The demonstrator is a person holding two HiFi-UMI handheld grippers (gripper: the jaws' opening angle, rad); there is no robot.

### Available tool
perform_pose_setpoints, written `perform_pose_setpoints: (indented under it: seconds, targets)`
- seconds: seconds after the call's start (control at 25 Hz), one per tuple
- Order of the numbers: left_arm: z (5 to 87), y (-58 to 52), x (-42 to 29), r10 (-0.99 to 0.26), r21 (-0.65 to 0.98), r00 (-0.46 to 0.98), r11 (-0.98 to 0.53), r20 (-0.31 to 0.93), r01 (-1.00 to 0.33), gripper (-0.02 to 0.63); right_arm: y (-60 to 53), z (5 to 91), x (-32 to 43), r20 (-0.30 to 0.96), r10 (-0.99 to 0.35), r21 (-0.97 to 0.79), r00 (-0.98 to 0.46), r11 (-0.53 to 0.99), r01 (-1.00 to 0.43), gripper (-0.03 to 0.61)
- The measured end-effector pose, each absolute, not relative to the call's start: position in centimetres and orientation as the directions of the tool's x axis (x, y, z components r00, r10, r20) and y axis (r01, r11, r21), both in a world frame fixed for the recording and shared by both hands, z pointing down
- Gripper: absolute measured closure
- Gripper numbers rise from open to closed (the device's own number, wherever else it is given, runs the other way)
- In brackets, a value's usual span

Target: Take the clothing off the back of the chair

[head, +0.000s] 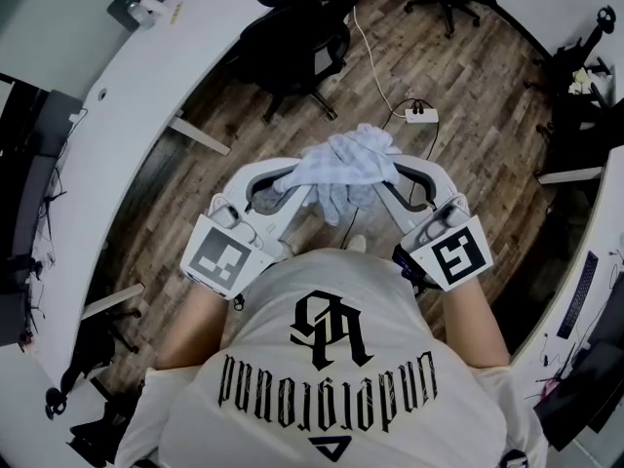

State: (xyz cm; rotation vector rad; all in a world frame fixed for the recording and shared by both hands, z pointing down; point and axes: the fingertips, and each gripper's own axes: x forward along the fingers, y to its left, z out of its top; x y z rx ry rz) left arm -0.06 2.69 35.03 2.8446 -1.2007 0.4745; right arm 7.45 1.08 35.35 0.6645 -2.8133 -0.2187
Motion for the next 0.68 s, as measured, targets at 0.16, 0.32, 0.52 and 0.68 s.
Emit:
perform_pose_setpoints:
  seconds: [0.16, 0.32, 0.52, 0.68]
  targets:
    - [34.7, 2.8, -1.8, -0.693, -0.102, 0.666, -0.710, 0.275, -0.696, 0.525, 1.3, 35.2, 5.6, 0.202, -0.466, 0.206, -0.861, 0.880, -0.427, 0.512]
    - [34.5, 2.9, -3.1, -0.685, -0.105, 0.673, -0.718, 0.277, -0.688, 0.525, 1.4, 34.8, 4.2, 0.187, -0.477, 0.210, -0.859, 0.873, -0.440, 0.512]
    - [34.1, 3.1, -4.2, -0.684, -0.113, 0.678, -0.722, 0.271, -0.683, 0.526, 1.7, 34.6, 3.1, 0.187, -0.484, 0.218, -0.855, 0.869, -0.445, 0.512]
    - [33.6, 3.3, -4.6, -0.684, -0.114, 0.679, -0.722, 0.267, -0.683, 0.525, 2.0, 34.1, 2.6, 0.174, -0.487, 0.218, -0.856, 0.866, -0.449, 0.512]
